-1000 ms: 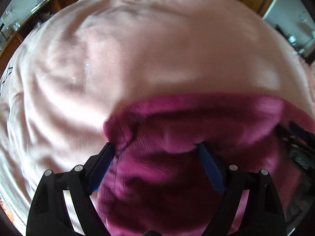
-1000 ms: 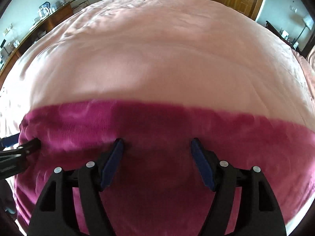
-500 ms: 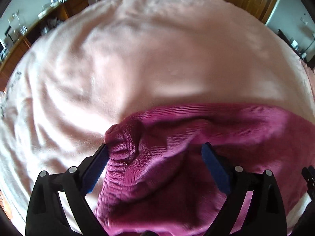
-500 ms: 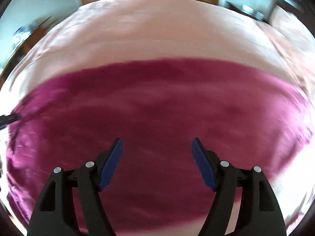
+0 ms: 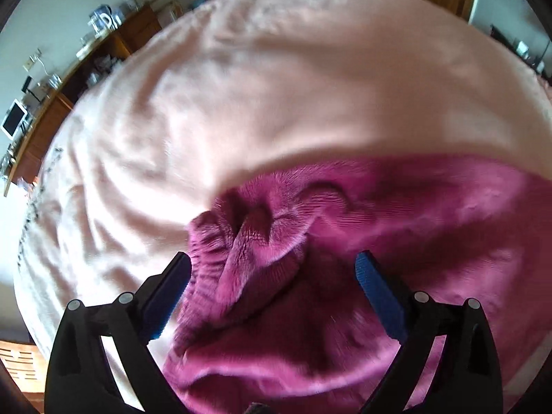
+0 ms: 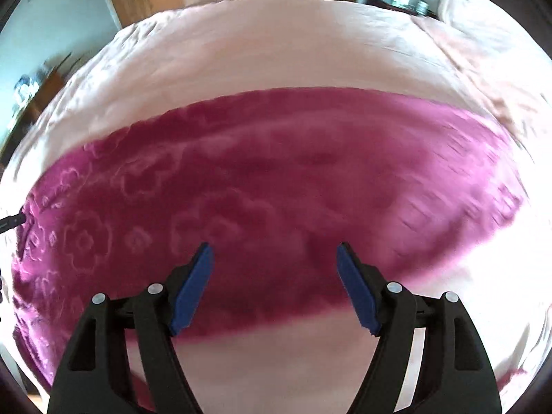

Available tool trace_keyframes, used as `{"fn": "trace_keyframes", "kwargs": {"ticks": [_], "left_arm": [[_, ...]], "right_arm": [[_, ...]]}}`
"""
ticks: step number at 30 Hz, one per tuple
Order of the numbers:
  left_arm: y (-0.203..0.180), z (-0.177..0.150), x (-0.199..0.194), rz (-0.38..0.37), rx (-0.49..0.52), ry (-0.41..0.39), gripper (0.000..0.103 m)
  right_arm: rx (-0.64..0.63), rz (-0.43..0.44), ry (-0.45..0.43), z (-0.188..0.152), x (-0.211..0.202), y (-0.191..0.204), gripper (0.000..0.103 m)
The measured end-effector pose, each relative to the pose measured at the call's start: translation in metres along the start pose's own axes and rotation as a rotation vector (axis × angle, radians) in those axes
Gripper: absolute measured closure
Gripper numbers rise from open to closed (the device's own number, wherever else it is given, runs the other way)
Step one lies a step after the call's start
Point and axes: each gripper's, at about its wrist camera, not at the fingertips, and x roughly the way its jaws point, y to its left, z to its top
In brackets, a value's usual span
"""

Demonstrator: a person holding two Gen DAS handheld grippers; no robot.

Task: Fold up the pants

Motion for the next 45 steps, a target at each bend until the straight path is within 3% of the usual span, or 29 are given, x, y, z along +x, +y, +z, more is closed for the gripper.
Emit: {"fn": "trace_keyframes", "kwargs": {"ticks": [5,9,16,18,22,26,28,32,35,40,44,45], "left_arm": [[-0.035,-0.040,-0.045,-0.041,0.088,-0.026,0.008],[-0.062,-0.110,-0.084,-0.084,0.138,0.030,0.008],[-0.099,-0.192,-0.107,-0.102,0.243,0.094,0.008],[-0.112,-0.212,-0.115,-0.102,0.279,0.101,0.008],[-0.125,-0.229,-0.118,-0.112,0.302,0.118,0.008],[-0.143,-0.245,-0.127,-0.114,0.324,0.123,0.008],[-0.152,-0.252,-0.133,-0.117,0.335,0.132,0.008],[-0.168,-0.266,-0.133,-0.083,0.365,0.141,0.008],[-0.178,-0.280,-0.130,-0.074,0.370,0.164,0.008],[-0.186,-0.291,-0.119,-0.045,0.386,0.168,0.007],[-0.186,-0.287,-0.109,-0.039,0.378,0.181,0.007],[-0.187,-0.286,-0.109,-0.040,0.373,0.183,0.007]], "right_arm": [[0.133,-0.095,0.035,-0.059,-0.039,-0.069,0.029],[0.243,-0.216,0.085,-0.107,-0.061,-0.124,0.029],[0.454,-0.474,0.139,-0.192,-0.118,-0.257,0.029],[0.530,-0.497,0.144,-0.205,-0.129,-0.288,0.029],[0.652,-0.469,0.152,-0.220,-0.140,-0.352,0.029],[0.686,-0.386,0.173,-0.222,-0.124,-0.375,0.029],[0.713,-0.316,0.168,-0.221,-0.109,-0.385,0.040],[0.713,-0.193,0.198,-0.217,-0.091,-0.383,0.093],[0.688,-0.251,0.187,-0.215,-0.096,-0.383,0.094],[0.637,-0.259,0.207,-0.214,-0.078,-0.384,0.094],[0.636,-0.297,0.214,-0.215,-0.073,-0.394,0.061],[0.638,-0.300,0.204,-0.215,-0.077,-0.397,0.061]]}}
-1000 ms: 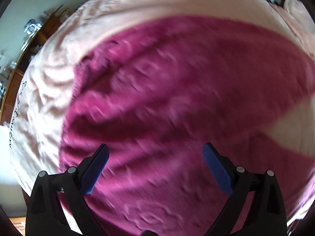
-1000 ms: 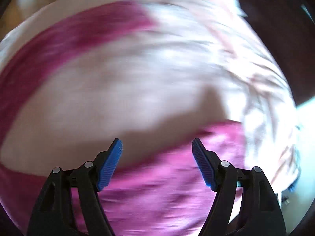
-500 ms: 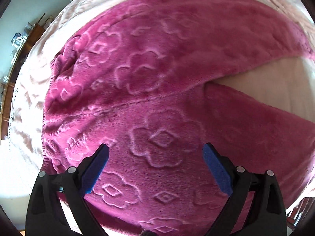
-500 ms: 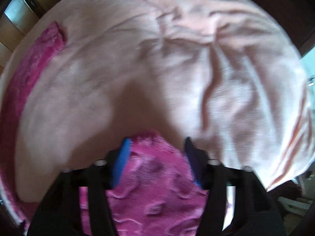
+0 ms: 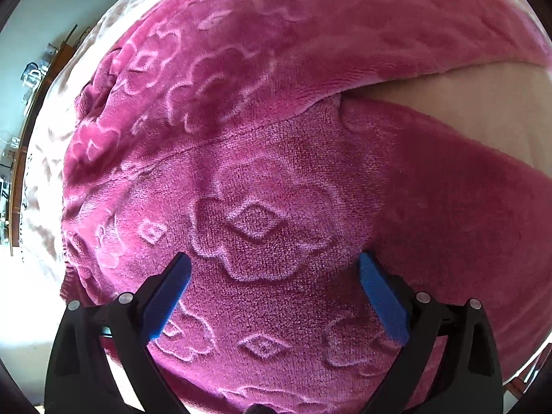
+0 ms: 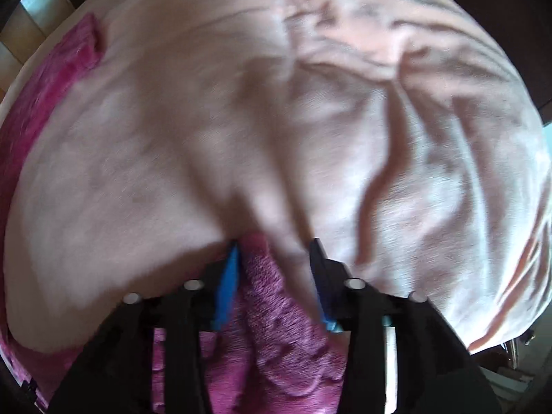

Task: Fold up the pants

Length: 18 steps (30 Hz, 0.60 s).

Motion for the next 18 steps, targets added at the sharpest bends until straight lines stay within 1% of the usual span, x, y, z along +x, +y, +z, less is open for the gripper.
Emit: {"fn": "trace_keyframes", "kwargs": {"ticks": [4,5,7,10,13,14,15,18], "left_arm": [[0.001,0.004,0.001,0.000,-0.010,0.003,0.007],[0.000,0.004,-0.001,0.001,-0.010,0.005,0.007],[0.001,0.008,-0.002,-0.001,-0.011,0.004,0.007],[0.000,0.011,-0.009,-0.007,-0.008,0.006,0.008],[-0.001,0.017,-0.011,-0.019,-0.016,0.010,0.008],[-0.001,0.018,-0.012,-0.022,-0.016,0.011,0.008],[-0.002,0.019,-0.013,-0.025,-0.015,0.011,0.008],[-0.004,0.022,-0.011,-0.037,-0.009,0.019,0.008]], "right_arm": [[0.002,-0.095,-0.054,0.001,-0.026,-0.016,0.061],[0.001,-0.106,-0.062,-0.001,-0.034,-0.019,0.061],[-0.031,-0.082,-0.070,-0.009,-0.049,-0.016,0.061],[-0.102,-0.003,-0.027,-0.035,-0.061,-0.001,0.061],[-0.123,0.055,0.042,-0.066,-0.061,0.013,0.061],[-0.118,0.061,0.063,-0.076,-0.058,0.014,0.061],[-0.111,0.055,0.077,-0.081,-0.045,0.008,0.061],[-0.078,-0.024,0.155,-0.098,-0.012,-0.006,0.061]]}}
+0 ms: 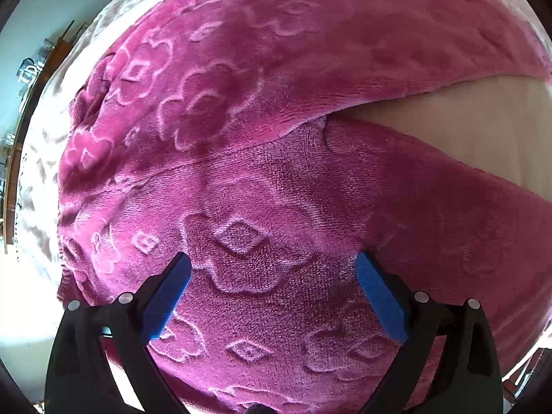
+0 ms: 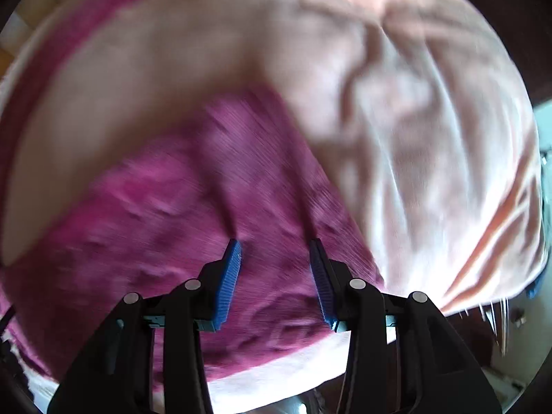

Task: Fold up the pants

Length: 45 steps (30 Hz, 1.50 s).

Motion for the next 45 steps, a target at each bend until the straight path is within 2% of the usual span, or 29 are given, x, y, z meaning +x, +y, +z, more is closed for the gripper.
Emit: {"fn": "trace_keyframes", "kwargs": {"ticks": [2,6,10,18,21,28,31,33,35,37,41,43,45], "left_arm": [[0.000,0.002,0.006,-0.014,-0.006,0.013,0.007],[0.009,0.006,0.020,-0.064,-0.046,0.047,0.005],[0.010,0.011,0.031,-0.083,-0.048,0.062,0.005],[0.020,0.035,0.050,-0.146,-0.088,0.146,0.005],[0.020,0.042,0.054,-0.145,-0.083,0.164,0.005],[0.011,0.059,0.061,-0.128,-0.089,0.186,0.005],[0.016,0.059,0.052,-0.144,-0.095,0.154,0.006],[0.020,0.062,0.040,-0.174,-0.091,0.129,0.016],[0.027,0.066,0.026,-0.211,-0.075,0.099,0.019],[0.042,0.077,0.006,-0.223,-0.052,0.034,0.019],[0.096,0.104,-0.014,-0.192,-0.132,-0.050,0.019],[0.133,0.123,-0.015,-0.156,-0.217,-0.080,0.019],[0.164,0.142,-0.014,-0.093,-0.258,-0.119,0.019]], "right_arm": [[0.018,0.006,0.027,-0.001,0.013,-0.005,0.061],[-0.023,-0.031,0.029,0.004,0.006,0.009,0.060],[-0.093,-0.055,-0.040,0.004,-0.024,0.037,0.059],[-0.212,0.048,-0.142,0.036,-0.056,0.126,0.059],[-0.262,0.085,-0.163,0.049,-0.060,0.169,0.059],[-0.339,0.153,-0.166,0.068,-0.057,0.237,0.059],[-0.370,0.177,-0.169,0.071,-0.059,0.261,0.058],[-0.383,0.187,-0.173,0.069,-0.064,0.275,0.058],[-0.385,0.193,-0.177,0.076,-0.063,0.285,0.057],[-0.382,0.198,-0.181,0.086,-0.060,0.292,0.056],[-0.382,0.203,-0.182,0.094,-0.059,0.308,0.052],[-0.388,0.212,-0.178,0.089,-0.062,0.322,0.052],[-0.384,0.230,-0.167,0.087,-0.058,0.329,0.052]]}}
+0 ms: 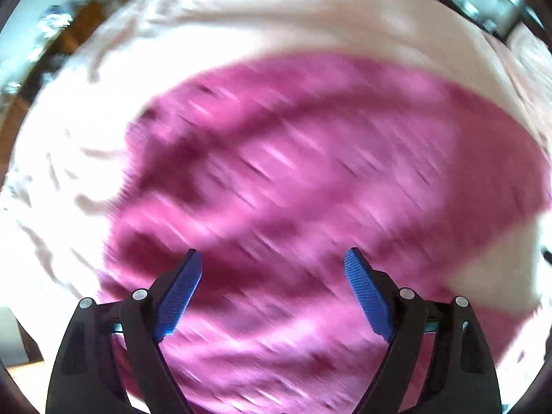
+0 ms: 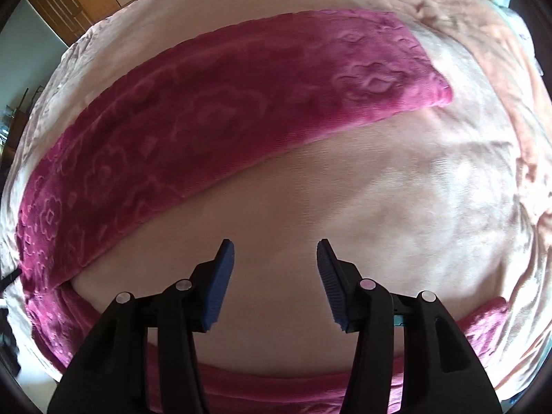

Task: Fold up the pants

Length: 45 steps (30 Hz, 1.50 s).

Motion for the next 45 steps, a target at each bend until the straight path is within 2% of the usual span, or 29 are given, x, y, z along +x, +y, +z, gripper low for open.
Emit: {"fn": "trace_keyframes", "kwargs": {"ticks": [3,9,14,17,20,25,26,27,28,30,32,35,39,45], "left_arm": [[0.029,0.038,0.008,0.061,0.025,-0.086,0.018],[0.087,0.091,0.040,0.151,0.028,-0.109,0.018],[0.114,0.092,0.070,0.127,0.055,-0.067,0.018],[0.109,0.087,0.083,0.145,0.091,-0.045,0.018],[0.118,0.097,0.102,0.143,0.120,-0.026,0.010],[0.126,0.109,0.127,0.080,0.151,0.022,0.011],[0.126,0.110,0.129,0.061,0.157,0.027,0.019],[0.126,0.110,0.129,0.024,0.164,0.033,0.033],[0.124,0.109,0.127,-0.006,0.174,0.034,0.039],[0.116,0.104,0.121,-0.020,0.213,0.024,0.065],[0.107,0.098,0.115,-0.013,0.264,0.017,0.078],[0.099,0.086,0.101,-0.017,0.320,-0.005,0.082],[0.097,0.070,0.077,-0.059,0.312,-0.033,0.083],[0.091,0.030,0.040,-0.106,0.282,-0.026,0.083]], "right_arm": [[0.006,0.003,0.004,0.004,0.006,0.009,0.052],[0.014,0.001,0.007,0.008,0.006,0.011,0.052],[0.027,-0.010,0.013,0.005,0.000,0.001,0.052],[0.025,-0.021,0.018,0.006,-0.001,-0.002,0.052],[0.021,-0.031,0.019,0.007,-0.001,-0.003,0.052],[0.014,-0.038,0.024,0.010,0.000,-0.003,0.052],[0.012,-0.039,0.024,0.011,0.000,-0.002,0.052],[0.011,-0.039,0.023,0.012,0.001,-0.001,0.052],[0.010,-0.038,0.023,0.014,0.002,0.001,0.052],[0.007,-0.035,0.022,0.018,0.005,0.005,0.052],[0.005,-0.028,0.019,0.023,0.007,0.008,0.052],[0.025,-0.026,0.000,0.037,0.007,0.008,0.052],[0.111,-0.013,-0.043,0.075,0.004,-0.008,0.052],[0.285,0.033,-0.081,0.168,0.018,-0.041,0.052]]}}
